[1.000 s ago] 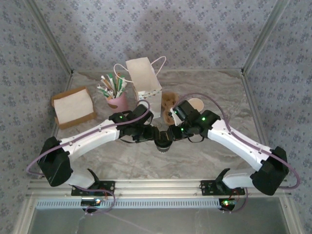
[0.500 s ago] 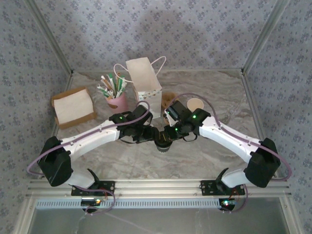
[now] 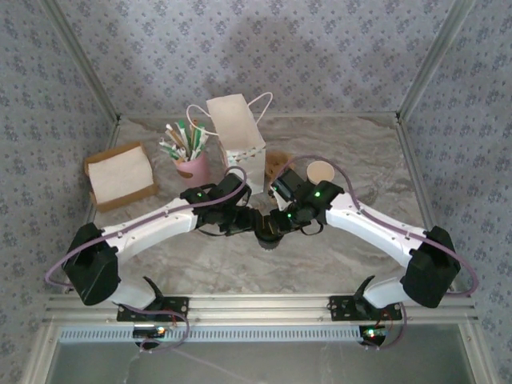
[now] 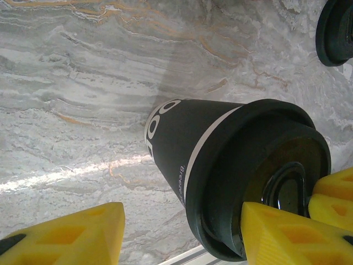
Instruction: Pack the takeout coffee
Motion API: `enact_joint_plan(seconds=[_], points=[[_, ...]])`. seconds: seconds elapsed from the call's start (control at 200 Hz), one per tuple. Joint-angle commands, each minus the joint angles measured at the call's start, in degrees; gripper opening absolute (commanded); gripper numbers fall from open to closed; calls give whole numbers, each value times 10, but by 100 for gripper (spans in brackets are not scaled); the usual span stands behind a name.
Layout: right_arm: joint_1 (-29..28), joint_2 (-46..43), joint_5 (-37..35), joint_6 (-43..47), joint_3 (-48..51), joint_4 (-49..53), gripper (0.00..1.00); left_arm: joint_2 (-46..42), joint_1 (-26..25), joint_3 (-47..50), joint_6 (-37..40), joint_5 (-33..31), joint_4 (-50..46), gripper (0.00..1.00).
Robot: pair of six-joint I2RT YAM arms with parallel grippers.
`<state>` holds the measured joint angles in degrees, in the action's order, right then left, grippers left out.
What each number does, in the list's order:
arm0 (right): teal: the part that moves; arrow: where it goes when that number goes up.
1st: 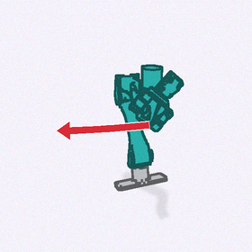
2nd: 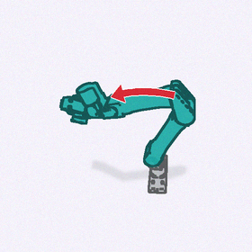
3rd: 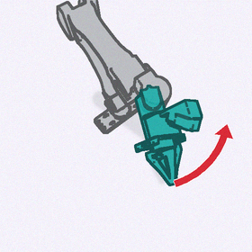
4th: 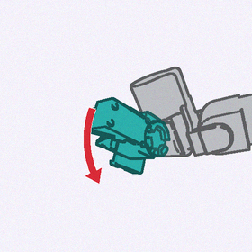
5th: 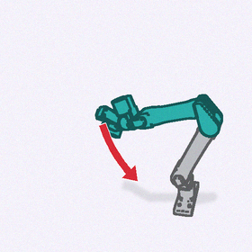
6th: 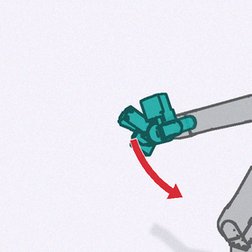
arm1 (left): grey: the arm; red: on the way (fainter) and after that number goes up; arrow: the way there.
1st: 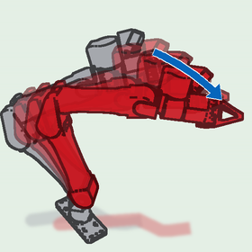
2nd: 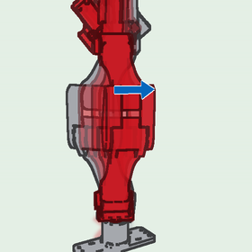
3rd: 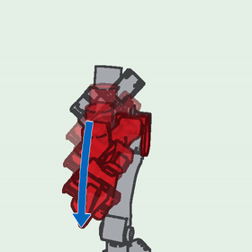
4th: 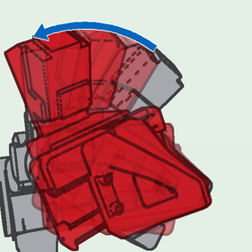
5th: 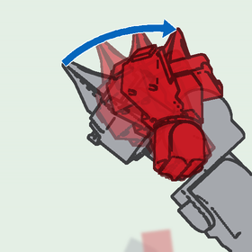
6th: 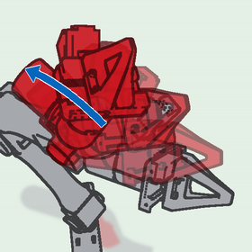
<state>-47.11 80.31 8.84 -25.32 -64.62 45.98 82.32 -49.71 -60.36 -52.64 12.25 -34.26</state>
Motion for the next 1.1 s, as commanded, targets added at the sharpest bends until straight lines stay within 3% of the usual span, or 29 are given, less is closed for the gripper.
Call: enact_joint_plan(seconds=[0.0, 0.445, 0.69, 1.094], points=[[-9, 6, -12, -8, 17, 24, 17, 16, -7, 10, -5, -5, -11, 57], [-14, 6, -19, -11, 35, 20, 18, 18, -12, 24, -13, -17, -8, 57], [-15, -14, -35, -10, -27, 49, 29, 0, -12, -14, -4, -36, -39, 57], [1, 12, -26, -5, -42, 33, 30, -5, -9, -9, -5, -45, -34, 57]])
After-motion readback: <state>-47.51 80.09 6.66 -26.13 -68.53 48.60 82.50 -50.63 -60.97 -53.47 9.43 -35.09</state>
